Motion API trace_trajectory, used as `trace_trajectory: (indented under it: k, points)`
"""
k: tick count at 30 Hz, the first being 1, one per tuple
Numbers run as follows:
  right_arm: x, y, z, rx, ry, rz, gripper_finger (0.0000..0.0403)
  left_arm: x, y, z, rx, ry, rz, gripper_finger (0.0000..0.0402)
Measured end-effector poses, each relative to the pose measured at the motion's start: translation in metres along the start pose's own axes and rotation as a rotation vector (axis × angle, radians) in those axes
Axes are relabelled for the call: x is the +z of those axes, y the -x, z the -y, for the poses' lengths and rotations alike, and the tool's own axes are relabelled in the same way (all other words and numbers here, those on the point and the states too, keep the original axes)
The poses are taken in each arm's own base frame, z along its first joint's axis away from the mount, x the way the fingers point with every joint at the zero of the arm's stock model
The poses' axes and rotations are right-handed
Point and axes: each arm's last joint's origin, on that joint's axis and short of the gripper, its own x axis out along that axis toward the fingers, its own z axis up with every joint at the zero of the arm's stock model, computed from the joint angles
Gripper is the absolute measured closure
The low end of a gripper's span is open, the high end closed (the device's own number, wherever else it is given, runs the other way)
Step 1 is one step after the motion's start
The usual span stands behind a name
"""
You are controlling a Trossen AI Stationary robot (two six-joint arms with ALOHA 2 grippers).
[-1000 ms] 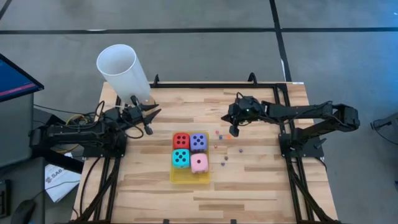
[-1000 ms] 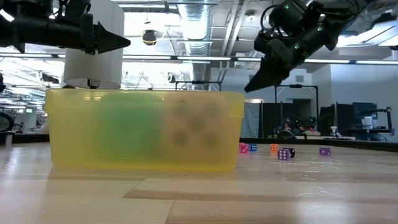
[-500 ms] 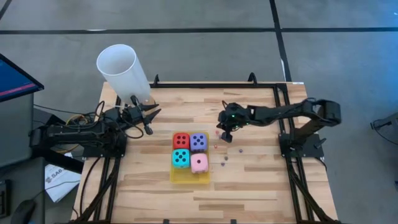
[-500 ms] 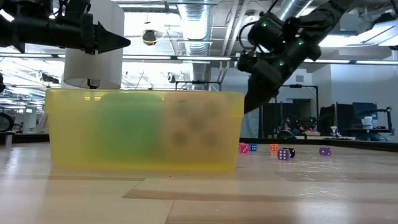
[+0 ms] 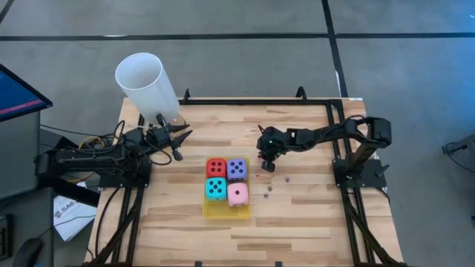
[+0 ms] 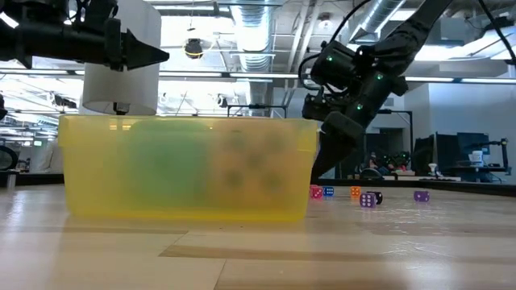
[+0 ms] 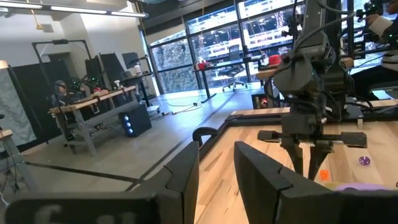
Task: Pick & Place Dice
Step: Put the red die into the yellow bin
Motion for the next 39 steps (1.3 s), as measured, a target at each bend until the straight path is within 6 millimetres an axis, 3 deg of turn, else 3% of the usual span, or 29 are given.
trace_trajectory:
  k: [9,16,23,39]
  points:
    - [0.002,-0.001,0.0,-0.001,0.005,0.016,0.0242,0.0,0.0,0.0,-0.001,0.0,-0.001,0.0312]
    - [-0.004,-0.009,-0.001,0.0,0.014,-0.023,0.0203,0.0,0.0,0.0,-0.001,-0.001,-0.003,0.0312]
    - [-0.007,-0.016,-0.005,0.007,0.043,-0.035,0.0212,0.0,0.0,0.0,-0.001,-0.001,-0.002,0.0312]
    - [-0.009,-0.016,-0.005,0.007,0.046,-0.054,0.0281,0.0,0.0,0.0,-0.001,0.0,-0.002,0.0312]
